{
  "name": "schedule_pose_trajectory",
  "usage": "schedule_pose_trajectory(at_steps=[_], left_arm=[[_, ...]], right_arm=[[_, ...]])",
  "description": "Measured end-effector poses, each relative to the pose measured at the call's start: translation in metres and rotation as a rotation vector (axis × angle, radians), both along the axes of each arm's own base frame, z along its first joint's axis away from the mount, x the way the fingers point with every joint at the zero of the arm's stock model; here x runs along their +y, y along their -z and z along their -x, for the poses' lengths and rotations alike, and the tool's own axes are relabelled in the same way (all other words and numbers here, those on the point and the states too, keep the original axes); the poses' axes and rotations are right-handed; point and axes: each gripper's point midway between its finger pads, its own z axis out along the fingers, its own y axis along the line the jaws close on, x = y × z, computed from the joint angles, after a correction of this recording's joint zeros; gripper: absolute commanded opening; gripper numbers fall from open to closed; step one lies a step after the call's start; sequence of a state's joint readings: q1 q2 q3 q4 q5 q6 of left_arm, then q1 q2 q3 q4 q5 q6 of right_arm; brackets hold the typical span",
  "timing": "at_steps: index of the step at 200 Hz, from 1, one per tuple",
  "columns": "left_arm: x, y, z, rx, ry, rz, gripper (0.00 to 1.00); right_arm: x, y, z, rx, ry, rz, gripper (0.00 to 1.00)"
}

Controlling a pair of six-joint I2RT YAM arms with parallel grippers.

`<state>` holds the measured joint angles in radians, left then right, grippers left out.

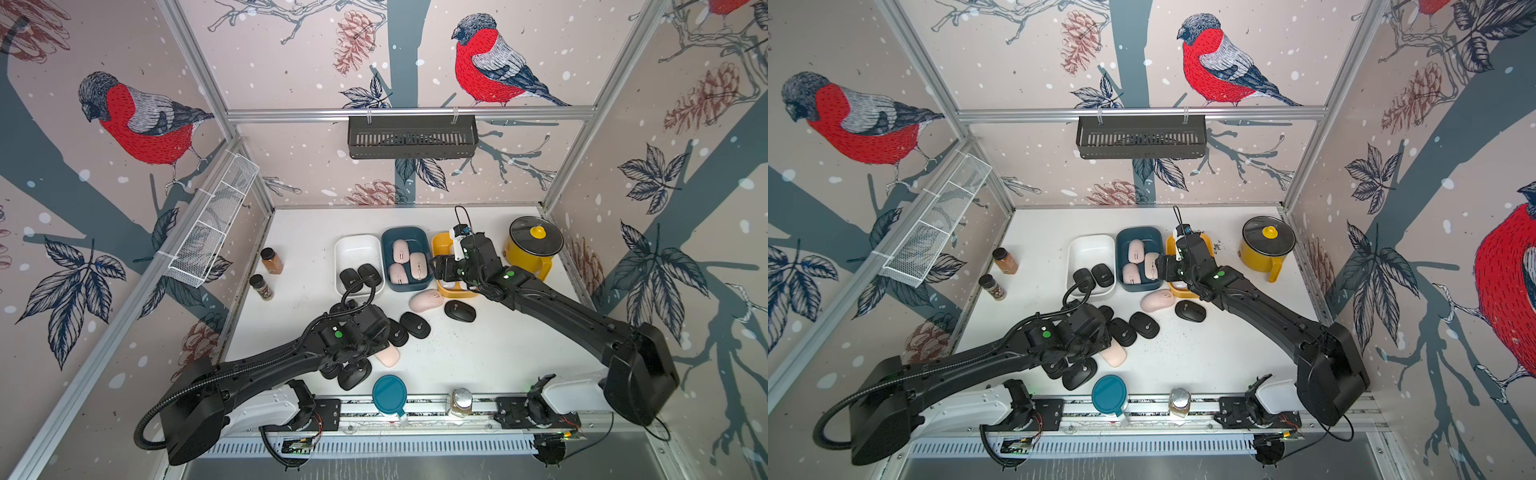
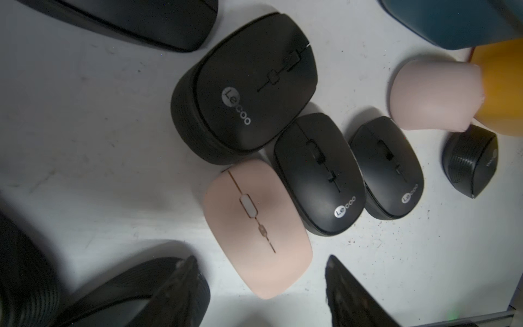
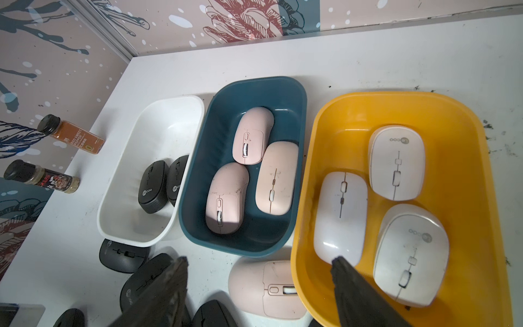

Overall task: Place the mice by color into the storage box
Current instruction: Pick up the mouse from the center of the board.

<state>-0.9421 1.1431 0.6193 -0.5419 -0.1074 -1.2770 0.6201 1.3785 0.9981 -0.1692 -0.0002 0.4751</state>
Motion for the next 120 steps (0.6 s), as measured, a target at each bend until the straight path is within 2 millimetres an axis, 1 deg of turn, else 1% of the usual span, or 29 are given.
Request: schedule_pose_trajectory(at_steps=[35,53,120], left_arm=[[-0.007,0.008,0.0,0.036,0.005,-0.027,0.69],[-0.01,0.012,0.001,0.056,0.012,-0.032,0.66],[-0.013,0.021,0.0,0.095,0.0,-0.071,0.64]], right_arm=[[-0.007,0.005,-0.003,0.007,0.01,-0.009,0.8],[-0.009,0.007,-0.003,0.014,0.011,-0.012,0.8],[-0.016,0.013,-0.005,0.032,0.027,-0.042,0.8]])
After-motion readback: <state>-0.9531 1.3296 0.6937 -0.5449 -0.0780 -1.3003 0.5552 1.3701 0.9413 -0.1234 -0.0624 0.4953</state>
